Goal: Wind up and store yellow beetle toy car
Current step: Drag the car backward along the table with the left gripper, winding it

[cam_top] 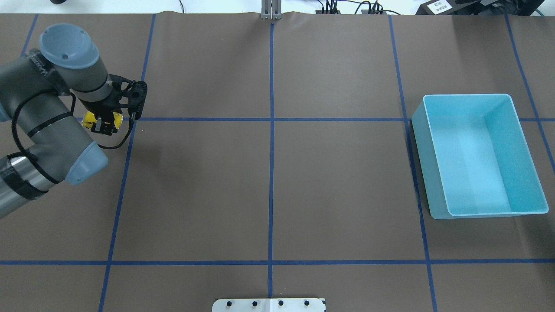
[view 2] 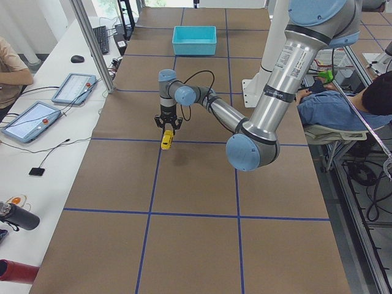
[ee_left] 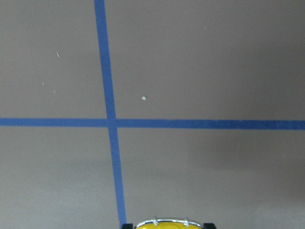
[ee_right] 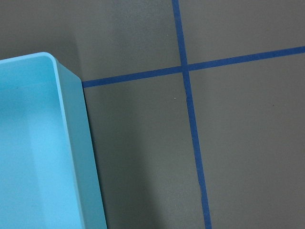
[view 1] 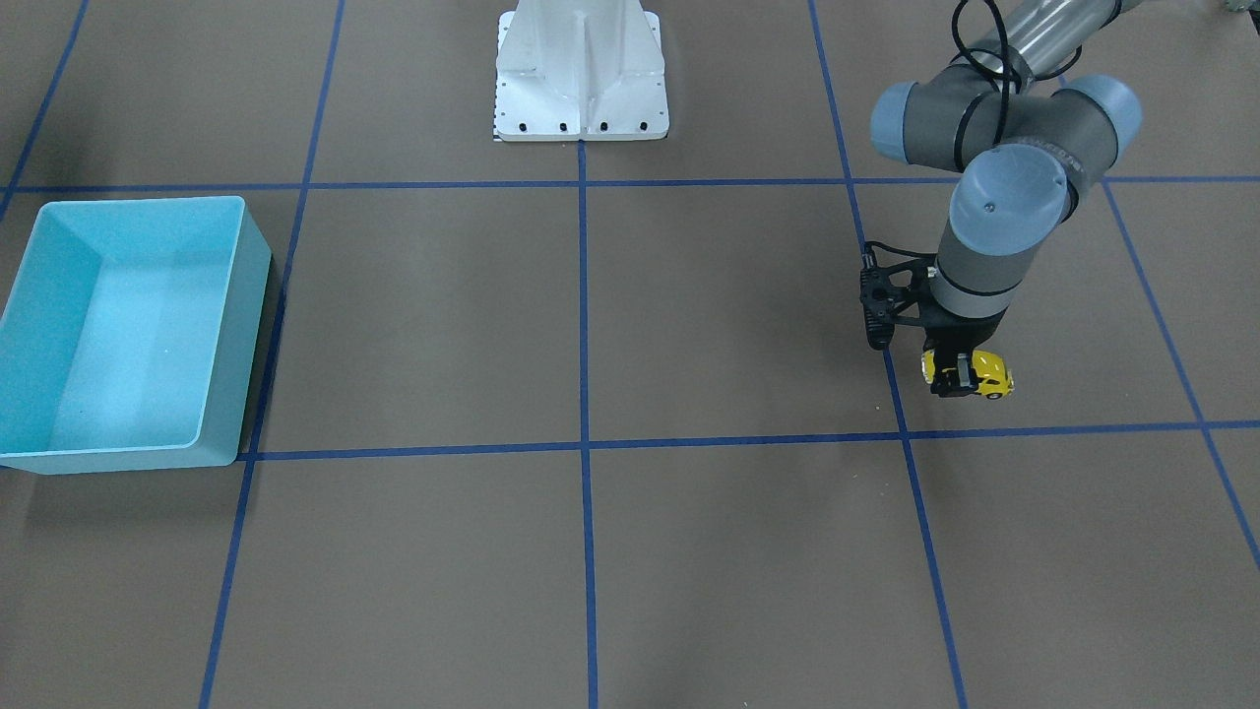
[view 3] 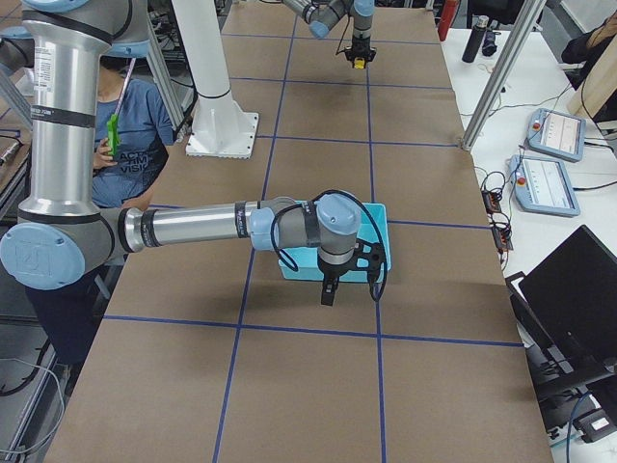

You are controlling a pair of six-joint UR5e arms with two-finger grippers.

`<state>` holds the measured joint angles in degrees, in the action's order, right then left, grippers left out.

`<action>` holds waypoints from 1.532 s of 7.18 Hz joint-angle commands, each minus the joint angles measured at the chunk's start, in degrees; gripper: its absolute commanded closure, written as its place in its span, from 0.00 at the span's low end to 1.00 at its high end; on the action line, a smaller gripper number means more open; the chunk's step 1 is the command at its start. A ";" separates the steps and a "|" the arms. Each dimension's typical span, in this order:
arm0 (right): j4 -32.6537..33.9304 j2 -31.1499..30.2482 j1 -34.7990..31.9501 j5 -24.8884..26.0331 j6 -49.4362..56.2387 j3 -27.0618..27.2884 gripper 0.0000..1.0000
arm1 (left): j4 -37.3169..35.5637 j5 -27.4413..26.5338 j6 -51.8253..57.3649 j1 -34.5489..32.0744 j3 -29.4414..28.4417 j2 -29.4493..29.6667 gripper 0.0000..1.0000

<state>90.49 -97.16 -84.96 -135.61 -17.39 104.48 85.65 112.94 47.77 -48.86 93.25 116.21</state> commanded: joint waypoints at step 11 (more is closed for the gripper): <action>-0.05 0.13 0.15 0.00 -0.01 -0.06 0.00 | 7.25 4.57 -10.84 3.05 -1.34 0.61 1.00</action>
<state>90.44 -97.11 -84.90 -135.62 -17.40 104.48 92.88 117.66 38.38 -46.87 90.32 117.80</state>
